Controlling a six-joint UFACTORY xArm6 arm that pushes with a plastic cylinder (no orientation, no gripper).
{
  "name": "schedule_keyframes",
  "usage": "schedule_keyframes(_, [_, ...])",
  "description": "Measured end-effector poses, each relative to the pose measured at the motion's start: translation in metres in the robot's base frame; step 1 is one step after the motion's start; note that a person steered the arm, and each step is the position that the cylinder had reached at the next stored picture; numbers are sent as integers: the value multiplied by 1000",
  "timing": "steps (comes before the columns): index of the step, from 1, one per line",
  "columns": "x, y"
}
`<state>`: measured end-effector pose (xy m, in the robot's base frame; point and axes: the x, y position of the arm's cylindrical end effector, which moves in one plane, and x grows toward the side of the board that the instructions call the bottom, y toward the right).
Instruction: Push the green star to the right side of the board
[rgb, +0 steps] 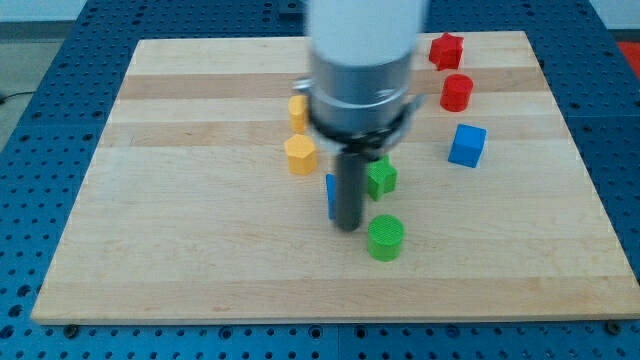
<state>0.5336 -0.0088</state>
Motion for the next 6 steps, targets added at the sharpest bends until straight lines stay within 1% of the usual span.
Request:
schedule_keyframes(1, [37, 29])
schedule_keyframes(2, [18, 15])
schedule_keyframes(3, [-2, 25])
schedule_keyframes(4, [-2, 98])
schedule_keyframes(5, [19, 136])
schedule_keyframes(6, [14, 62])
